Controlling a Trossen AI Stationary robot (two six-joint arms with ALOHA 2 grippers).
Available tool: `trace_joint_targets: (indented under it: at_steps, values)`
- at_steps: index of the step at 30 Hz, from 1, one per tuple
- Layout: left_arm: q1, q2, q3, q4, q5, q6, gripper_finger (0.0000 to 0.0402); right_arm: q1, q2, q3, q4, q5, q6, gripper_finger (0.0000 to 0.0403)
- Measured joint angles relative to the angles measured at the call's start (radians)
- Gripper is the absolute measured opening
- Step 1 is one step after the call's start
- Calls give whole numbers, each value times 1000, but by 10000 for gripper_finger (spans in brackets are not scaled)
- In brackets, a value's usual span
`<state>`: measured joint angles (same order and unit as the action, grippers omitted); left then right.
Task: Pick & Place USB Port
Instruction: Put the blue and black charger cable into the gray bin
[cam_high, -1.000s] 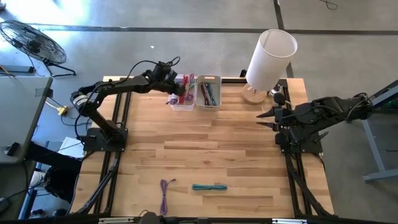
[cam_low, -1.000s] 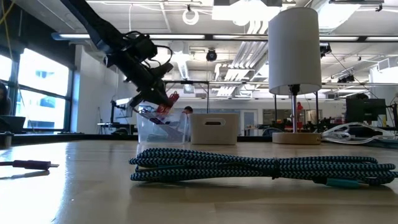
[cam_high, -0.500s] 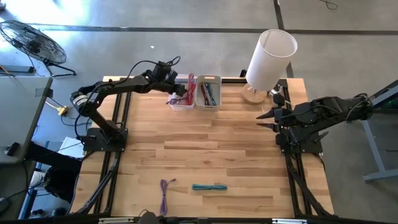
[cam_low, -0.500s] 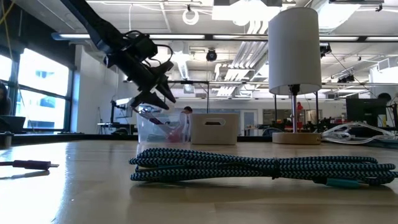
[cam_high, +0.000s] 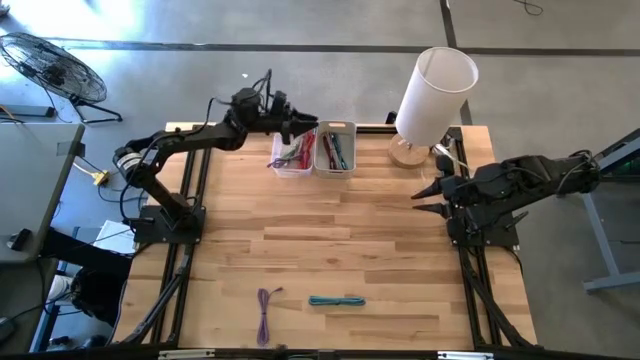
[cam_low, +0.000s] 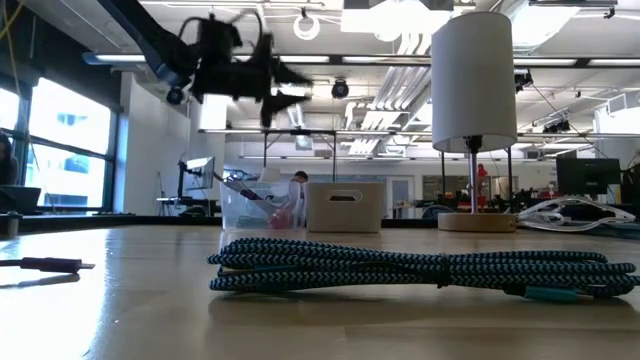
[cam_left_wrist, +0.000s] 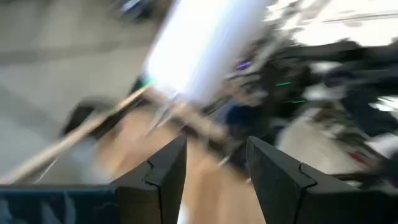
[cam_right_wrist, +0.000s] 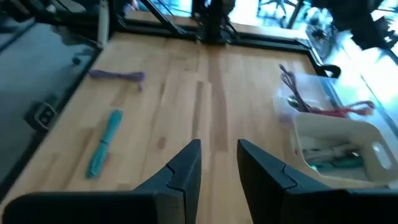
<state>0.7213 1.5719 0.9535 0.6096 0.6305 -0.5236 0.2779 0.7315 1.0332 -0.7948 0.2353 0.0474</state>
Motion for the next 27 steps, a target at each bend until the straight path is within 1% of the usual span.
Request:
trace_joint_targets:
  at_steps: [3, 5, 6, 8, 11, 14, 16, 17, 19, 21, 24, 25, 27]
  values:
    - [-60, -6, 0, 241, 89, -20, 165, -2, 0, 0, 30, -15, 8, 96]
    - [-124, -21, 12, 352, 99, -30, 165, -6, 1, 0, 49, -35, 26, 96]
    - [-158, -33, 19, 377, 96, -21, 165, -11, 2, 0, 54, -45, 33, 96]
    - [-234, -63, 38, 382, 90, 23, 165, -12, 9, 0, 59, -67, 55, 96]
    - [-366, -105, 70, 362, 49, 106, 165, -12, 23, 0, 60, -108, 97, 96]
    - [-504, -142, 115, 272, -17, 235, 165, -8, 50, 0, 60, -174, 139, 96]
    - [-593, -166, 150, 146, -67, 313, 165, -1, 76, 0, 60, -226, 162, 96]
    - [-637, -173, 175, 65, -104, 346, 165, 4, 89, 0, 60, -255, 170, 96]
    - [-721, -185, 227, -134, -209, 425, 165, 18, 123, 0, 60, -326, 179, 96]
    - [-808, -189, 290, -358, -357, 497, 165, 29, 161, 0, 60, -403, 178, 96]
    - [-933, -183, 386, -637, -643, 519, 165, 47, 220, 0, 61, -457, 172, 96]
    - [-973, -178, 415, -712, -742, 502, 165, 54, 237, 0, 61, -463, 168, 96]
    - [-1054, -167, 458, -835, -898, 459, 165, 71, 272, 0, 61, -473, 152, 96]
